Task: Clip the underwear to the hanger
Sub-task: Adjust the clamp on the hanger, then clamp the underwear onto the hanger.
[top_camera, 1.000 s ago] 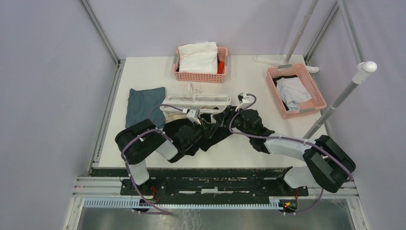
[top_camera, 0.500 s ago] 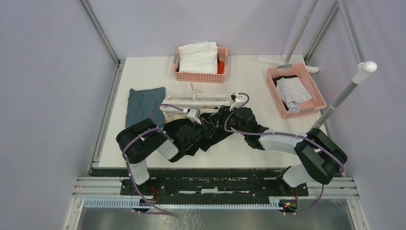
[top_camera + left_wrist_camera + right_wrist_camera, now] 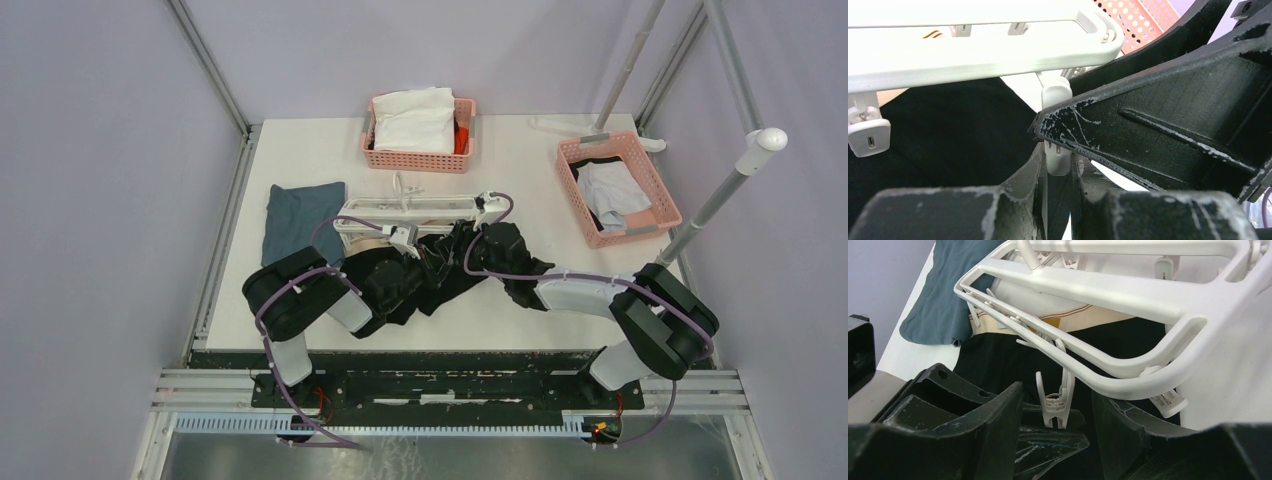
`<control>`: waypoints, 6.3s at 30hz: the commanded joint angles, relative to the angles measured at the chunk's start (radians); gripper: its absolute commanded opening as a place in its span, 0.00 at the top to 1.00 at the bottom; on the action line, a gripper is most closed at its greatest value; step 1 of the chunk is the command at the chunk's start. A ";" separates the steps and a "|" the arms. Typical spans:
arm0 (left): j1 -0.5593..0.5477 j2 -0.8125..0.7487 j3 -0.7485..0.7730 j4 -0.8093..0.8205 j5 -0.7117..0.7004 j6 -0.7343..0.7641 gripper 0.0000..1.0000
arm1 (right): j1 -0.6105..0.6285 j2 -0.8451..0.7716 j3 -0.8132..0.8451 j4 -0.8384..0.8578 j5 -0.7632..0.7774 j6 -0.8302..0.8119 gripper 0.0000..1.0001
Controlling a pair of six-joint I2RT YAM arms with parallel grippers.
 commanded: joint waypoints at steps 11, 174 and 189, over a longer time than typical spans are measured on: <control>0.000 -0.009 0.000 0.103 0.102 0.079 0.97 | 0.013 0.029 0.052 0.151 0.077 -0.019 0.41; 0.221 0.049 0.733 -1.473 0.637 1.312 0.28 | -0.204 0.081 -0.061 0.362 -0.229 -0.169 0.99; 0.218 0.037 0.732 -1.438 0.595 1.300 0.27 | -0.203 0.061 -0.072 0.345 -0.230 -0.179 0.99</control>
